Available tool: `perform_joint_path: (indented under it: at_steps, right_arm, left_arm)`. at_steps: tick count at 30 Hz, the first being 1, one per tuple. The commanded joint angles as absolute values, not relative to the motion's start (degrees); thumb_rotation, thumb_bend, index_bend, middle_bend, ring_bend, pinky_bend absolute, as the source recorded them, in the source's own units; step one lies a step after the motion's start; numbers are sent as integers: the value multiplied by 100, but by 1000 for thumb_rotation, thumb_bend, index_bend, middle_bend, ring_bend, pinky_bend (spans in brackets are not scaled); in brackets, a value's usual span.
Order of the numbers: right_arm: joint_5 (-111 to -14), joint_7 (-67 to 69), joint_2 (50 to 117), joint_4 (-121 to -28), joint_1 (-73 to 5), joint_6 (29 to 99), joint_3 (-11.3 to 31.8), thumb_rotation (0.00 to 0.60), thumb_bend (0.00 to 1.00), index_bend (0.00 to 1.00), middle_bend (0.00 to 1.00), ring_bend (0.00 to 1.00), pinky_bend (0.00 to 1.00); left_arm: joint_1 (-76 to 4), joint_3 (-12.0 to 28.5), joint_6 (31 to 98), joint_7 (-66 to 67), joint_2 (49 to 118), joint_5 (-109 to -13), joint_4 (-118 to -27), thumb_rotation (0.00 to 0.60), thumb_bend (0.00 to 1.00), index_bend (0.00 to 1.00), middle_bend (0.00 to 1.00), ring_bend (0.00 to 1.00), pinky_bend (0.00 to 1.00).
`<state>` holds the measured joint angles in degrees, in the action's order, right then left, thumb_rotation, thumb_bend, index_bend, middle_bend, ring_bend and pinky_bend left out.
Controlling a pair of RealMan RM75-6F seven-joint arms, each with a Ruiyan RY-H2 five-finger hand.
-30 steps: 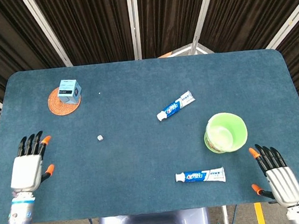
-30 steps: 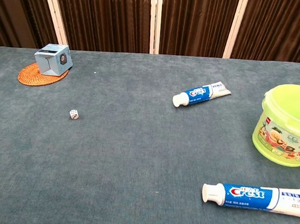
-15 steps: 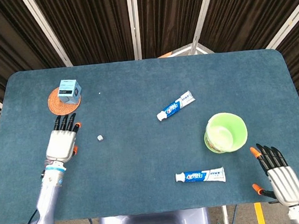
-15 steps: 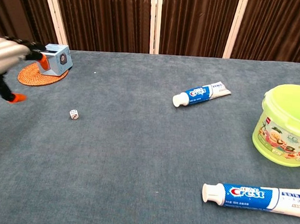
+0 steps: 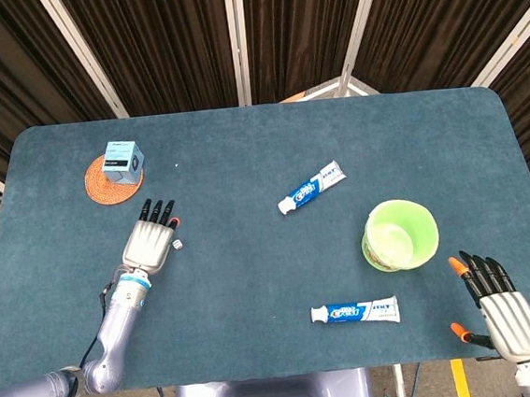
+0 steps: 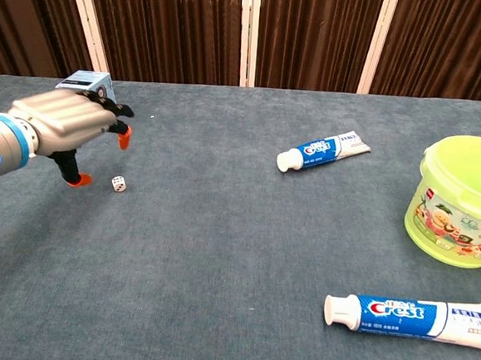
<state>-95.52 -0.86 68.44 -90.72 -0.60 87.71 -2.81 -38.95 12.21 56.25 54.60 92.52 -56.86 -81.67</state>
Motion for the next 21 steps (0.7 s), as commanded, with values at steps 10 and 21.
perform_joint_path:
  at_steps: [10, 21]
  right_arm:
    - [-9449, -99, 6888, -9020, -87, 8707, -230, 600, 68, 0, 0, 0, 0]
    - [-9392, -28, 6898, -8979, -96, 8735, -171, 600, 68, 0, 0, 0, 0]
  left_arm:
    - [-4298, 681, 5070, 3969, 9306, -6947, -7027, 600, 290, 390, 0, 0, 0]
    - [-4469, 512, 4942, 3481, 9589, -7290, -6404, 600, 290, 344, 0, 0, 0]
